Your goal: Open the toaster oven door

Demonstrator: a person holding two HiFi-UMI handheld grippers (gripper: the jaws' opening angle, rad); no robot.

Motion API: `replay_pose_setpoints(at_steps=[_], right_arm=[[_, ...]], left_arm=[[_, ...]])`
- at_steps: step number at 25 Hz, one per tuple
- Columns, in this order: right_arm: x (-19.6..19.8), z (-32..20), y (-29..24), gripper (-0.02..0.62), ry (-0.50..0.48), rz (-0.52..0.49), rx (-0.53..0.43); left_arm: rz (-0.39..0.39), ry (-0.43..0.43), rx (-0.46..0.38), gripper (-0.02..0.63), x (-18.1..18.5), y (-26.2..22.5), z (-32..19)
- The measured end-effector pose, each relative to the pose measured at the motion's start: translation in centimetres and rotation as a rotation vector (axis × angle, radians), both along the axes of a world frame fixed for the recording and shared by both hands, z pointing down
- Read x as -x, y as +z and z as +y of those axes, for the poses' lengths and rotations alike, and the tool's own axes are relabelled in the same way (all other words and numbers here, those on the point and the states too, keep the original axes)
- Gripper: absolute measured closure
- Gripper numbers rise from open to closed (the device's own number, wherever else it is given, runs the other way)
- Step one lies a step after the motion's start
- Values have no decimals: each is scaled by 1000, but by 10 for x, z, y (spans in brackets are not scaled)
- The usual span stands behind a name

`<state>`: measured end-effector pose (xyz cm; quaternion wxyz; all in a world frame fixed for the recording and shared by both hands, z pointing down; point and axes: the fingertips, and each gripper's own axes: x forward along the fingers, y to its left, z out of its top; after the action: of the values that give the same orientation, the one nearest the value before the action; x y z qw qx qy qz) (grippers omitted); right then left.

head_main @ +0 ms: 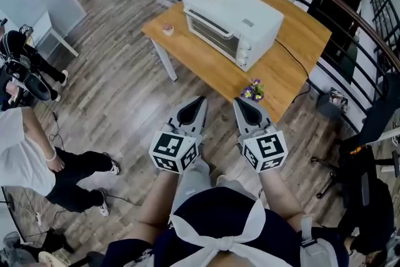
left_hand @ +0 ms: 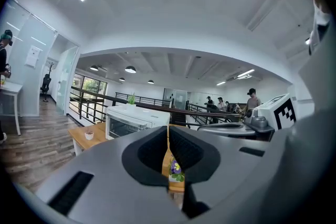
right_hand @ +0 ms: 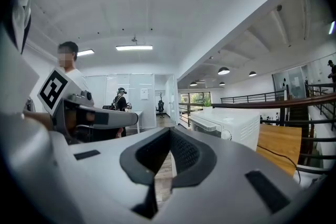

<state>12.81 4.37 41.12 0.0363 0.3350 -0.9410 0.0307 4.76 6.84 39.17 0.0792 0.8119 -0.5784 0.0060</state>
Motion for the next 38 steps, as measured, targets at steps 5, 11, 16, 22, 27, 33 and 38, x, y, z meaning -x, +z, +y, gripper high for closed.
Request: replay_pose_setpoints(at_steps=[5,11,16,22,27,33,38], right_arm=[[14,-26,-9,591,16,9,-14],[34,-53,-10,591,19,15,-18],[44,-74,-15,589,35,26,-20],[56,-98,-21,561,55,48,-20],[64,-116,-21,513,83,61,-10],[78,-133,-18,441,104,102,5],[88,-150,-13,426,146,118,33]], left_arm=[[-18,35,-16,578,14,-8,-25],[-23,49,-23,577,35,-8,-57],[-44,72,-32,577,48,-13,-81],[-60,105,-51,574,65,-23,-108],[-86,134,-66,462,81,-26,-129],[-200,179,-74,428,102,-24,-154],[-293,247,-51,383,119,-16,-178]])
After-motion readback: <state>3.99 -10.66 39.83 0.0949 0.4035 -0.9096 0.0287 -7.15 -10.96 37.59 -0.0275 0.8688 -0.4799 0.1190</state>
